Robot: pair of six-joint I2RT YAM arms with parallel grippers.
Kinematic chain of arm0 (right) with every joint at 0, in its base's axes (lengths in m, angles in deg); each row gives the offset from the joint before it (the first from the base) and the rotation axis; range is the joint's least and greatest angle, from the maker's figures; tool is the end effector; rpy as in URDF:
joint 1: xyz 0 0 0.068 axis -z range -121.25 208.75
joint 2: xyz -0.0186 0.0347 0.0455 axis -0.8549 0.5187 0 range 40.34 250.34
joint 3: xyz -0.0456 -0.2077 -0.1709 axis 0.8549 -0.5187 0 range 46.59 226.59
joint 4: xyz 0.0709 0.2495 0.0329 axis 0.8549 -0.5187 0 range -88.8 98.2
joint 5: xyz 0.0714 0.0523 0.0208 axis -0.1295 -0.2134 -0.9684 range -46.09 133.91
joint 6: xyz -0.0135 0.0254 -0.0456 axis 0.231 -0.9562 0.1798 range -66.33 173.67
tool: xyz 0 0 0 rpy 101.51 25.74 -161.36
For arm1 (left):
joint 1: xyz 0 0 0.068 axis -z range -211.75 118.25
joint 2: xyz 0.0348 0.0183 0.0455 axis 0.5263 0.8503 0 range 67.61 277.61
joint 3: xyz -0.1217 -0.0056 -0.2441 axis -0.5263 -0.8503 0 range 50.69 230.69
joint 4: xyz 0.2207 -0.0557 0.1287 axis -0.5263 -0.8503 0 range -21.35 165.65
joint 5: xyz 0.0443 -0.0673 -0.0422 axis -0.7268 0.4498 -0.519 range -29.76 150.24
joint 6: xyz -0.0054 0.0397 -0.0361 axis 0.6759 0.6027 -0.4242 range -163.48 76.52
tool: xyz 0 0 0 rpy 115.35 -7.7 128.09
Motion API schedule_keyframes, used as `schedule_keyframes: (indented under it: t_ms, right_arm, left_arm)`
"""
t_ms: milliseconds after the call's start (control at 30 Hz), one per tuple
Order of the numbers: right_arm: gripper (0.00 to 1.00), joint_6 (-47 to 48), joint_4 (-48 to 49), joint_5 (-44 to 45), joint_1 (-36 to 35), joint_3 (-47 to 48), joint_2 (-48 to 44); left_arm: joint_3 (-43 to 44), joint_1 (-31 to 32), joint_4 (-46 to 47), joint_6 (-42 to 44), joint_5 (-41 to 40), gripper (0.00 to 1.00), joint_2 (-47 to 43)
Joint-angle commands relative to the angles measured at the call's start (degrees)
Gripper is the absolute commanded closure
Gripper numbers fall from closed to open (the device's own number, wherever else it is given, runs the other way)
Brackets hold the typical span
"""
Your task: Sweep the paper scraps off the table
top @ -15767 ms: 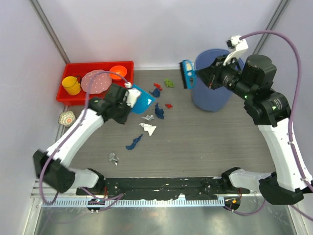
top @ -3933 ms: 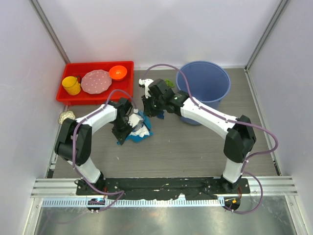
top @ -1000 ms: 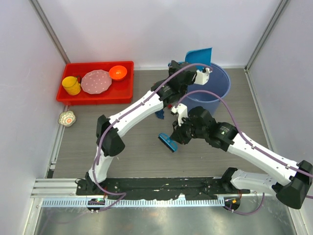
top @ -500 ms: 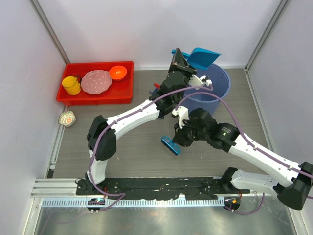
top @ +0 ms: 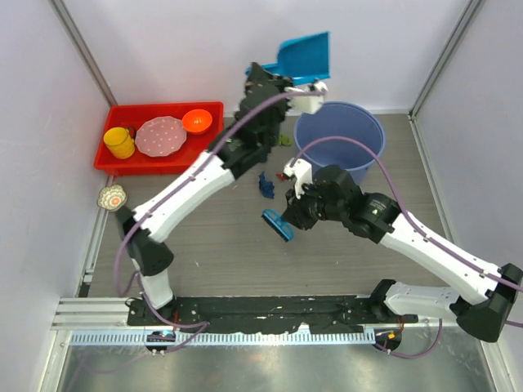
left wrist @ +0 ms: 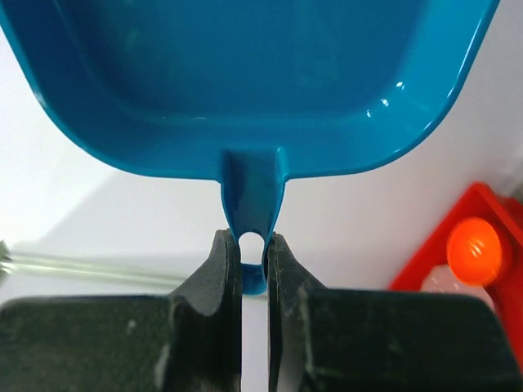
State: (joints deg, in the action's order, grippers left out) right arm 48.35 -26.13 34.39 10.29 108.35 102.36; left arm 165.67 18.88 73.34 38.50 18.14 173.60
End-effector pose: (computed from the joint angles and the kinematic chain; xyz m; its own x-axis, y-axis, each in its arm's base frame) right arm 0.1489 0.1771 0.3436 -0.4516 -0.3720 -0.8109 -0.7901 0.5890 0.1698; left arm 0.2880 -0.3135 0.4765 0.1600 0.9632 -0.2158 -0.0518 0.2265 0.9726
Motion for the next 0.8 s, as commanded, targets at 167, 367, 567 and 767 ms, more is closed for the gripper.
schedule_keyframes:
  t_ms: [167,367,567,767]
  right_arm:
    - [0.99,6.5,2.8,8.7,-1.6,19.0,15.0]
    - [0.99,14.7,2.3,26.6,-1.7,34.4,30.7]
    - [0.99,23.9,-2.1,34.3,-1.6,48.0,46.2]
    - [0.99,22.5,-4.5,38.1,-1.5,47.4,51.6]
  left_arm:
    - [-7.7,-17.1,-41.2,-45.5,10.1,1.00,-17.2]
    - [-27.6,-32.8,-46.4,-54.8,25.0,1.00,-30.0]
    - [-42.3,-42.5,-55.8,-52.5,35.7,1.00,-35.0]
    - [-52.7,-42.5,-62.3,-49.4,40.4,1.00,-31.0]
